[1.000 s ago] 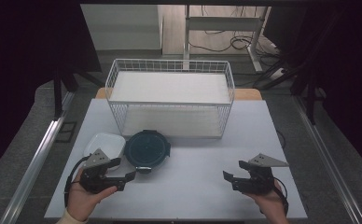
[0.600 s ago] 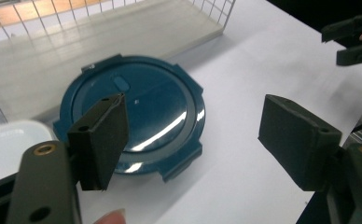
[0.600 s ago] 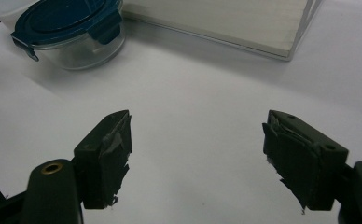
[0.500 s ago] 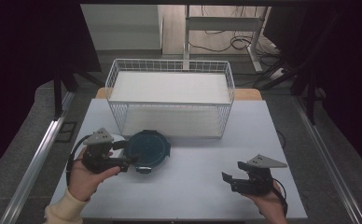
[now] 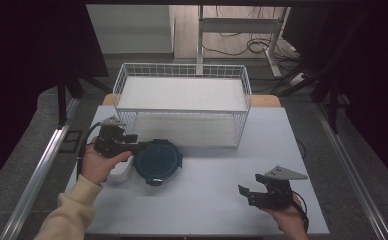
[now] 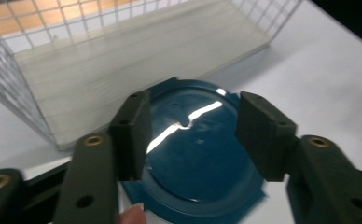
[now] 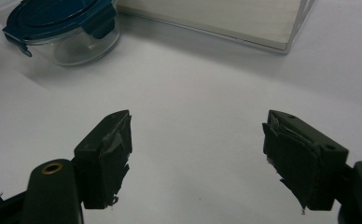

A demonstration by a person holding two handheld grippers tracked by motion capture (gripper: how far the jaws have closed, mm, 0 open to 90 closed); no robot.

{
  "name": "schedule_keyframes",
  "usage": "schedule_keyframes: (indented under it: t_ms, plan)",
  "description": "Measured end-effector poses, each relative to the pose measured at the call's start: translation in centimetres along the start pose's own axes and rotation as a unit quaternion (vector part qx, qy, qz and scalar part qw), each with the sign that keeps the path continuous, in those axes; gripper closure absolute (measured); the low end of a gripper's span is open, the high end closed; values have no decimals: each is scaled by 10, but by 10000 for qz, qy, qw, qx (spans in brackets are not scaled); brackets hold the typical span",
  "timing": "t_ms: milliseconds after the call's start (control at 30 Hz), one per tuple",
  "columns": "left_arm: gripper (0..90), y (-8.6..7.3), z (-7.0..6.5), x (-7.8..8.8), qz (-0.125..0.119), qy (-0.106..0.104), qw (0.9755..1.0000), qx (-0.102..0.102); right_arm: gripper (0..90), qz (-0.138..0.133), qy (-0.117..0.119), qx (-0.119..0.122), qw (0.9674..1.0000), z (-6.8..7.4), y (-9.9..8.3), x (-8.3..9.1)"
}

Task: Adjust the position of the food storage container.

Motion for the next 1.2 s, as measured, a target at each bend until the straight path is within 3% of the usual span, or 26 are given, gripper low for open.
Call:
schedule_keyframes:
  t_ms: [200,400,533,567,633,733,1200]
  plan:
    - [547,-3,20,-19,187,138,9997,92,238,0,-45,-13,10000,-2,-1,-1]
    - [612,-10,32,-36,470,257,9985,-60,239,44,-84,-62,9999,-6,-3,-2]
    - [711,-12,37,-44,578,309,9978,-64,239,57,-72,-54,9999,-5,-3,-2]
    - [739,-13,41,-47,641,453,9968,-147,239,56,-74,-54,9999,-5,-3,-2]
    - [786,-15,45,-50,704,510,9958,-277,239,43,-77,-61,9999,-5,-3,-2]
    - [830,-19,46,-57,830,472,9953,-177,239,54,-91,-65,9999,-6,-3,-3]
    - [900,-30,50,-73,1251,426,9909,-262,239,79,-143,-55,9999,-9,-5,-3]
Point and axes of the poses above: each handheld gripper's, and its own axes: x roughly backward along the jaws, y roughly out of its top, z roughly to its left, the point moved 9 cm from there along -x, roughly forward along the jaws, and after that the axes turned 9 degrees about -x, right-handed, at the moved point
